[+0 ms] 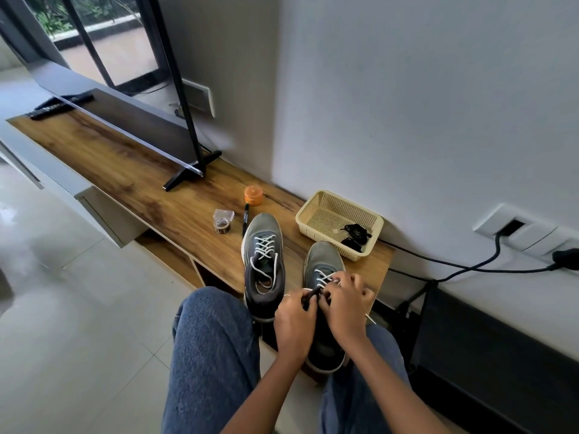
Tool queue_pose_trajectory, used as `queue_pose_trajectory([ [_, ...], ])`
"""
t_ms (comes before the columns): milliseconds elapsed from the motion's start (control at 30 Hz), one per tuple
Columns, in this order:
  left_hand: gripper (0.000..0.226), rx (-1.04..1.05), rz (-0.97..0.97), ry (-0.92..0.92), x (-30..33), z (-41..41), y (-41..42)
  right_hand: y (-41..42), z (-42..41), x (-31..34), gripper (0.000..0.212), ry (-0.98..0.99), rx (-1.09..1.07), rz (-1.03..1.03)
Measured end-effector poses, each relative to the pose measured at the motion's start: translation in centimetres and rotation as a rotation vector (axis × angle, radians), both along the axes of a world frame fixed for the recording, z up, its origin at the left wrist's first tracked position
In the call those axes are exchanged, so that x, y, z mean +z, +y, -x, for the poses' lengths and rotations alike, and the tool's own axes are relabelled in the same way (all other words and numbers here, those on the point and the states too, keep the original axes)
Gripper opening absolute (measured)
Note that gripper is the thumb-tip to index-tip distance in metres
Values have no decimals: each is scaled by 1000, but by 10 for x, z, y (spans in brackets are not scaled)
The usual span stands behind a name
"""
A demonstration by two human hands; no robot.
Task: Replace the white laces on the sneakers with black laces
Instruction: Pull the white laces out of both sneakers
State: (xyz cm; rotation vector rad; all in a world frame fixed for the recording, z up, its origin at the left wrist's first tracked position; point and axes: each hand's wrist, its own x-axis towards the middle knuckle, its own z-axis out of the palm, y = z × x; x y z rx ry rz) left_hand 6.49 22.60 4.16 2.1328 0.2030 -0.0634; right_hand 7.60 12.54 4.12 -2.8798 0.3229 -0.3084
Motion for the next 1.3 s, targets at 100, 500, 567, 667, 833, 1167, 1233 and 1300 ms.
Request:
queue_pose_trajectory([
  [100,17,5,2,-6,2,1,-2,-5,1,5,11,41,9,21],
  [500,19,35,-19,1,6,2,-2,-2,4,5,8,5,-13,-46],
  [567,20,34,-54,-4,7,2,-3,-7,5,11,15,-84,-67,-79],
  [667,20,29,-74,-16,8,4,-5,-17,10,21,13,-151,-218,-145],
  [833,18,41,-54,-7,5,2,-4,-24,12,28,18,16,-201,-194],
  [1167,18,31,-6,12,5,4,-4,3,0,12,26,23,47,118],
  [1233,17,33,-20,4,5,4,-3,2,0,9,23,-14,52,111],
  [1300,16,45,-35,-1,5,5,-4,-1,4,8,19,-66,66,79],
])
